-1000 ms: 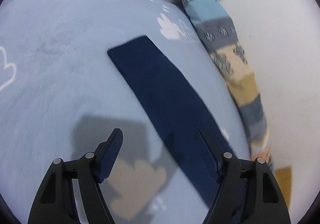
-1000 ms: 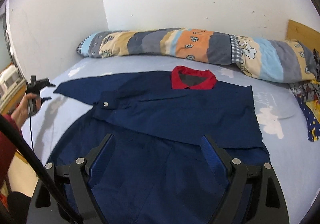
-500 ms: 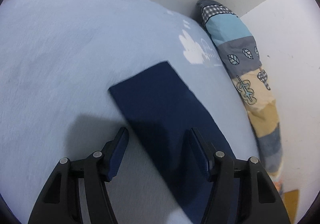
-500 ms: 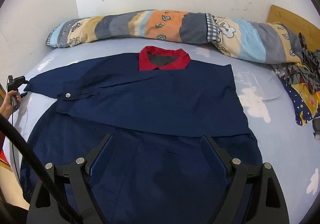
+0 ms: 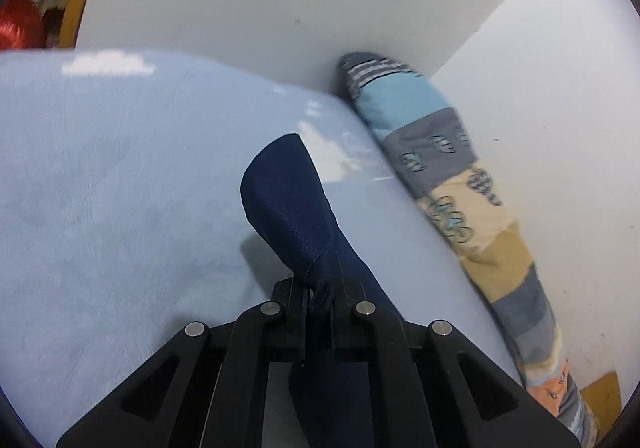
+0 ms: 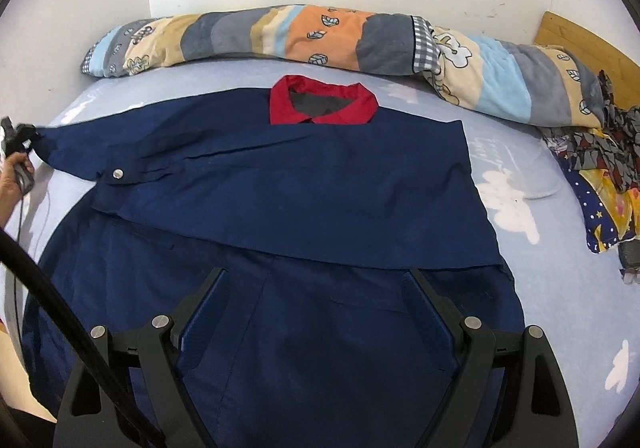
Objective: Fold large clothes
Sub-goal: 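Lift the held sleeve and carry it over the jacket body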
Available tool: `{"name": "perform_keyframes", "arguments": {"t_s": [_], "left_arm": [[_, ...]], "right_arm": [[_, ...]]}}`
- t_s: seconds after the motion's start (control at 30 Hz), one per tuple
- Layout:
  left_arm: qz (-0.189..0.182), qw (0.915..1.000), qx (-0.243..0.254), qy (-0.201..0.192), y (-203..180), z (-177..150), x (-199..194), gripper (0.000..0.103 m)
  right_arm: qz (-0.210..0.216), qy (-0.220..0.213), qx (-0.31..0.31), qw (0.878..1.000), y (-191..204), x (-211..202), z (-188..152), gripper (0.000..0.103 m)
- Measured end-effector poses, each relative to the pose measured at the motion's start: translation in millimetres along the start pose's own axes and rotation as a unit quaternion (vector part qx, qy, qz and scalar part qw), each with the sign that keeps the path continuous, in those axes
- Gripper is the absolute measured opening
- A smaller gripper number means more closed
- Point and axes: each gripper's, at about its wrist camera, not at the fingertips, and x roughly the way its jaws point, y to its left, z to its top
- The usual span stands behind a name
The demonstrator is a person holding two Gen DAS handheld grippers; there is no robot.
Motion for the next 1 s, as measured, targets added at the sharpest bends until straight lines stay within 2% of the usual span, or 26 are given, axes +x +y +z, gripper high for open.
{"name": "perform_keyframes", "arguments": {"t_s": [0.13, 0.3, 0.43, 0.53, 0.73, 0.87, 0.9, 1.0], "left_arm": [[-0.009, 0.9987, 0.048, -0.011, -30.7, 1.3, -27.1, 0.007], [-0.047, 0.9958, 0.078, -0.01, -79.8, 0.7, -65.5, 0.007], [-0.075, 0.9908, 0.113, -0.008, -134.6, -6.9, -99.7, 0.007], [-0.103, 0.9839, 0.146, -0.006, -181.8, -19.9, -129.3, 0.007], [-0.157, 0.96, 0.231, 0.022, -284.4, -77.1, -190.0, 0.007], [-0.188, 0.9359, 0.294, 0.05, -358.3, -139.3, -220.5, 0.007], [-0.19, 0.9322, 0.303, 0.055, -370.5, -149.6, -224.3, 0.007], [-0.212, 0.9123, 0.341, 0.078, -417.0, -205.3, -243.4, 0.007]], "right_arm": [[-0.01, 0.003, 0.009, 1.0, -7.3, -1.4, -0.7, 0.09], [-0.02, 0.011, 0.025, 0.999, -16.8, -2.8, -2.3, 0.09], [-0.035, 0.008, 0.027, 0.999, -21.0, -8.1, -1.9, 0.09], [-0.035, 0.005, 0.027, 0.999, -22.7, -12.9, -3.2, 0.09], [-0.029, -0.001, 0.019, 0.999, -25.8, -28.3, -11.3, 0.09], [-0.022, -0.008, 0.017, 1.0, -31.3, -44.2, -19.7, 0.09], [-0.021, -0.012, 0.021, 0.999, -35.2, -49.5, -21.6, 0.09], [-0.024, -0.024, 0.039, 0.999, -52.3, -64.5, -25.7, 0.09]]}}
